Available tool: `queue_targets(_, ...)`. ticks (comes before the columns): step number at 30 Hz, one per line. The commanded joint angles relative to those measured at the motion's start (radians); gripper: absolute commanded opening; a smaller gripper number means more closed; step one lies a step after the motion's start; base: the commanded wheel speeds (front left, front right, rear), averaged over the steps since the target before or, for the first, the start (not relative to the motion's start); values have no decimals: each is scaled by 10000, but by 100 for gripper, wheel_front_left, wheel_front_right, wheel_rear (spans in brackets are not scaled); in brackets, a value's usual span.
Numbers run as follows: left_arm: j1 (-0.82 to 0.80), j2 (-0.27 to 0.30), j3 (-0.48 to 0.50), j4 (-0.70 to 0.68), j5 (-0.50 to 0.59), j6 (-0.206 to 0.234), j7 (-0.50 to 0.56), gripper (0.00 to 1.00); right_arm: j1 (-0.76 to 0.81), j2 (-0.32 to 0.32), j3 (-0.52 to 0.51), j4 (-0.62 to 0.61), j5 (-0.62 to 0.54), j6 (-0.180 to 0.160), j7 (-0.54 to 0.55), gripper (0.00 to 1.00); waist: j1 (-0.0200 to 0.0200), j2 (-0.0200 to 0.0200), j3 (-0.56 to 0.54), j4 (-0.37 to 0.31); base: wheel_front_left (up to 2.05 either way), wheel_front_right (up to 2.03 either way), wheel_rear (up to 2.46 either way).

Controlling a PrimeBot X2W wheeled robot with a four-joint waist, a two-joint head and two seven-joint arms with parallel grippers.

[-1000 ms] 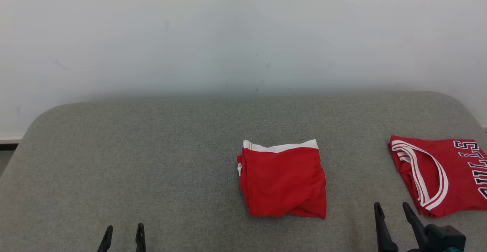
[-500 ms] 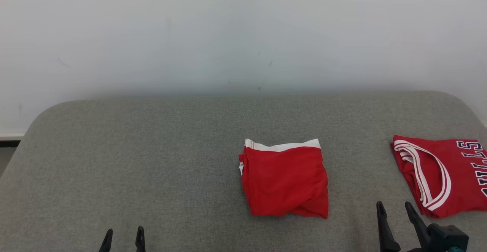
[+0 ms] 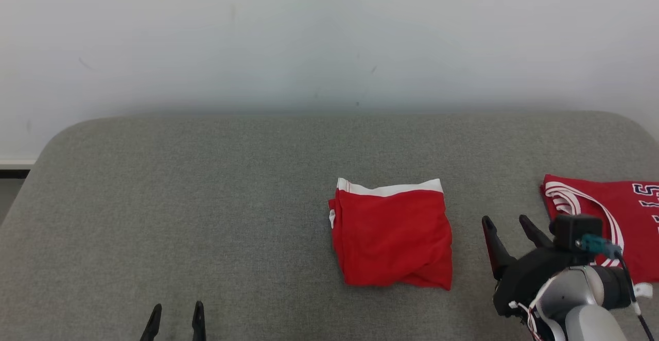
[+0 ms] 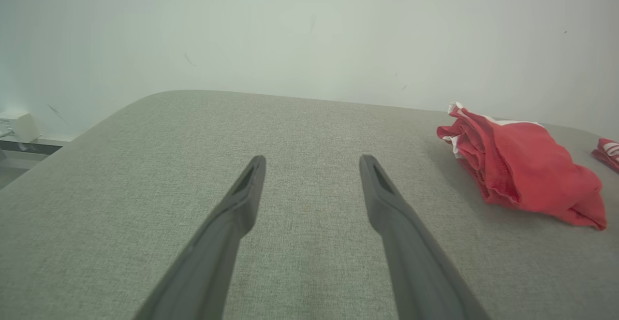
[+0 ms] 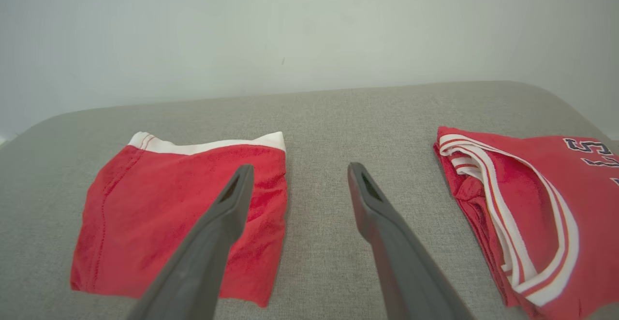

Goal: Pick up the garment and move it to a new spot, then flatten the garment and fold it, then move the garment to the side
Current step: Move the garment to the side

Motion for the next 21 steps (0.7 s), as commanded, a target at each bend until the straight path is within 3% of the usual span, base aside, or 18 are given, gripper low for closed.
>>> queue_targets(1, -158, 1, -81, -49, 35, -16, -25, 100, -582, -6, -76, 235, -155, -27, 1199, 100, -1, 0, 208, 158, 0, 0, 0)
queue_targets(10, -692, -2, -516, -151, -179, -19, -25, 100, -2367, -6, -610, 1246, -440, -26, 3933, 100, -1, 0, 1070, 943, 0, 0, 0)
queue_targets(21, -1297, 1, -1029, -207, -430, 101, -25, 100, -2989, -8, -1123, 2493, -949, -27, 4483, 100, -1, 0, 1895, 1685, 0, 0, 0)
